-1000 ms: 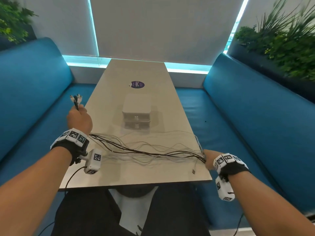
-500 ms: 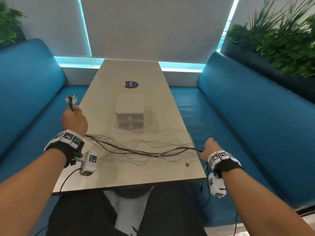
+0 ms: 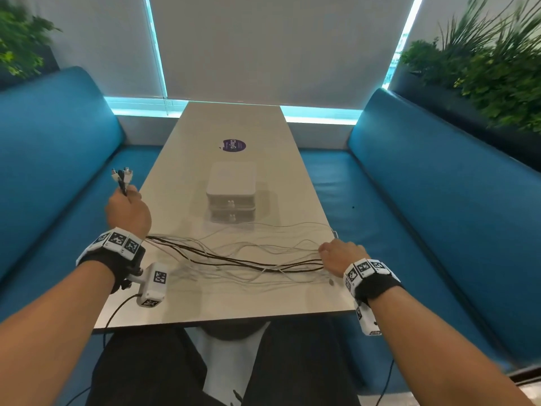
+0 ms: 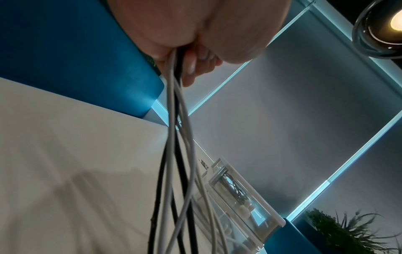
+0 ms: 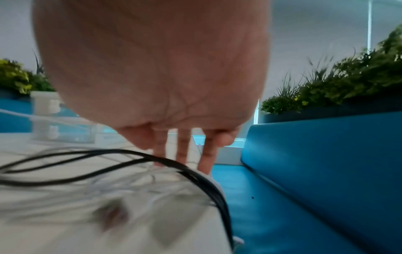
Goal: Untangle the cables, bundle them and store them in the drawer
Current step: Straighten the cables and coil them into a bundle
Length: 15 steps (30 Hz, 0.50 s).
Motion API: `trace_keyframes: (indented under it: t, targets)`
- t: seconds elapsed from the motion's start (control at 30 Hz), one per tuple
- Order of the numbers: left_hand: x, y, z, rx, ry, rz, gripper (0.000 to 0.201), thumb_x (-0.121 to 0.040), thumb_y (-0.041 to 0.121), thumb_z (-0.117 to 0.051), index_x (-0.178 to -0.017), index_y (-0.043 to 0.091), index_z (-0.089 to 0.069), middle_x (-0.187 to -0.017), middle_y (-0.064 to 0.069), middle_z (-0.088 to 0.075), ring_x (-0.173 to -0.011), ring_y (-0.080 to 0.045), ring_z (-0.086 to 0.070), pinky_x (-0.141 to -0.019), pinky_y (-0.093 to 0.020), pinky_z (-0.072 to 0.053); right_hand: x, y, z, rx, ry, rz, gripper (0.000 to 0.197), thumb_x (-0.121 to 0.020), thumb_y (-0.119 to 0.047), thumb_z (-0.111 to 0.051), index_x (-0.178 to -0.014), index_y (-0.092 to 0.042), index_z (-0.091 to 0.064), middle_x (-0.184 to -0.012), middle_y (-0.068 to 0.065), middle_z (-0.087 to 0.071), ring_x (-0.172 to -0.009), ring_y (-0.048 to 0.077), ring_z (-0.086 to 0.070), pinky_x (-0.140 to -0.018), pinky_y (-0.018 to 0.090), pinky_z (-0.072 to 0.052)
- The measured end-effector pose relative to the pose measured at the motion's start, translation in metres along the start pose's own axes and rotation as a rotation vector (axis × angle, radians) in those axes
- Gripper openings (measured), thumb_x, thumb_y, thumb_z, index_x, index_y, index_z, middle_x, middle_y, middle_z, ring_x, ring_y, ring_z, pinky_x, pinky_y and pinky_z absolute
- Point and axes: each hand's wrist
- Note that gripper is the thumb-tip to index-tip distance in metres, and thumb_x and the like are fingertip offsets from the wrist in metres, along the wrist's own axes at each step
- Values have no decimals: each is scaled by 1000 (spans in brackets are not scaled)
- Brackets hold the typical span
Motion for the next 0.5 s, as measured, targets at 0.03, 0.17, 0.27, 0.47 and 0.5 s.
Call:
trace_keyframes:
  t: [0.03,0.17,0.27,0.47,0.5]
  targets:
    - [0,1,2,1,6,4,44,-107,29,-35,-115,-5,-62,-119,-28,-63,-111,-46,-56,-94,-46,-42,0,4,2,51,-20,-39,40,-86,-27,-32,-118,-29,-57,-128,0,-56,-112,30,-56,-93,47,-37]
    - [-4,6,6,25,23,-8,44,-106,29,-35,-117,-5,-61,-119,-28,-62,-110,-46,-56,-92,-45,-42,3,18,-5,56,-147,-225,16,-88,-23,-42,-94,-29,-55,-96,-3,-65,-104,24,-62,-103,49,-34]
    - [-3,11,5,43,17,-10,43,-106,29,-36,-116,-4,-62,-119,-28,-63,-110,-45,-56,-92,-45,-42,5,22,-12,13,-186,-272,11,-89,-25,-46,-85,-24,-57,-82,-4,-60,-95,23,-64,-101,47,-43]
    - [1,21,0,87,2,-17,43,-106,28,-35,-114,-4,-63,-118,-25,-64,-109,-43,-57,-94,-44,-42,-61,111,-84,280,-217,-262,60,-82,-28,-54,-138,-9,-49,-148,7,-40,-136,24,-39,-92,16,-23]
    - [1,23,0,103,6,-14,44,-106,29,-35,-113,-4,-63,-117,-25,-65,-109,-43,-58,-94,-44,-42,-46,104,-73,254,-226,-317,57,-82,-28,-53,-137,-12,-49,-148,6,-37,-133,24,-42,-91,17,-25]
Point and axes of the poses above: each hand's wrist, its own x-axis away from the middle knuckle, its own z-axis out of the back of the hand, y = z × x
